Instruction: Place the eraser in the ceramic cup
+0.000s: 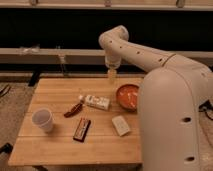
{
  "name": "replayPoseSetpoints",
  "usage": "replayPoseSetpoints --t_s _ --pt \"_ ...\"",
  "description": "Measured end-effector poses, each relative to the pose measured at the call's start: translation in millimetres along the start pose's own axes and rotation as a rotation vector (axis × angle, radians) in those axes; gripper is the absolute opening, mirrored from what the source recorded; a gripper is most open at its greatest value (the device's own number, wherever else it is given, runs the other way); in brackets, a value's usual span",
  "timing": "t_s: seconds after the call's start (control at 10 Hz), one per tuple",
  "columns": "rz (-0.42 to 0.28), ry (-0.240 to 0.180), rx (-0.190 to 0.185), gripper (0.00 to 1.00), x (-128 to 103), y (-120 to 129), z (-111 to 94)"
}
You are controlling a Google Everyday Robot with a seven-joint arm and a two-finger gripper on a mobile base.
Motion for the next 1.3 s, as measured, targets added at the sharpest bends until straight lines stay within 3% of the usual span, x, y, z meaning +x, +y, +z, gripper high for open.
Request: replayPoseSetpoints --t_s 0.3,0.5,0.7,1.1,1.3 --pt "-0.286 -0.056 0.018 0.8 -62.5 54.3 -9.2" --pt "-0.459 -0.088 -0.001 0.8 -92.8 104.8 -6.7" --pt "-0.603 -0.094 -0.038 0.8 -106.9 149.0 3.5" --pt "-0.778 -0.07 -0.095 0.8 -114.7 199.2 32.6" --pt "-0.827 -0.08 -0.093 0.8 -124.2 213.8 43.7"
